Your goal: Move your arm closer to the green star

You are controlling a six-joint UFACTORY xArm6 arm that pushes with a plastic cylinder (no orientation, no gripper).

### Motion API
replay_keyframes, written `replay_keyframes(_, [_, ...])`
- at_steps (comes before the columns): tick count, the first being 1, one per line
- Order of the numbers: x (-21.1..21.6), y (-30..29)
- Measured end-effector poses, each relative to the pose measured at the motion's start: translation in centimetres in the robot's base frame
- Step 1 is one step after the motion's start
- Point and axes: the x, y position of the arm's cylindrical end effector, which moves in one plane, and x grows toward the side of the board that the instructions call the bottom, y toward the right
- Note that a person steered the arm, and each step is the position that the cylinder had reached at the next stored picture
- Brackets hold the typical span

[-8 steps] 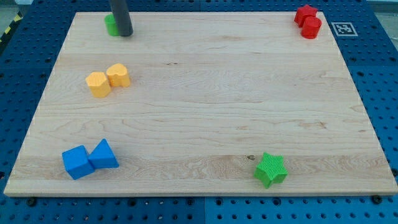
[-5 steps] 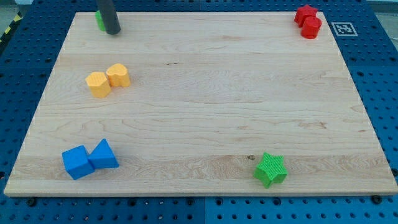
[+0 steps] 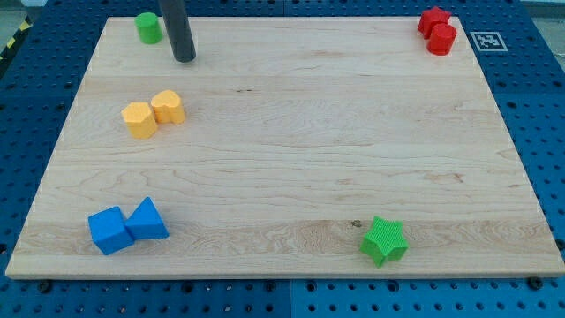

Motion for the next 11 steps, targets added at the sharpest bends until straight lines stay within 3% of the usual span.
replay_keyframes(2, [3.9,0.9])
replay_keyframes(3, [6.7,4.9])
replay_keyframes(6, [7.4,6.9])
replay_keyframes(11, [14.9,20.2])
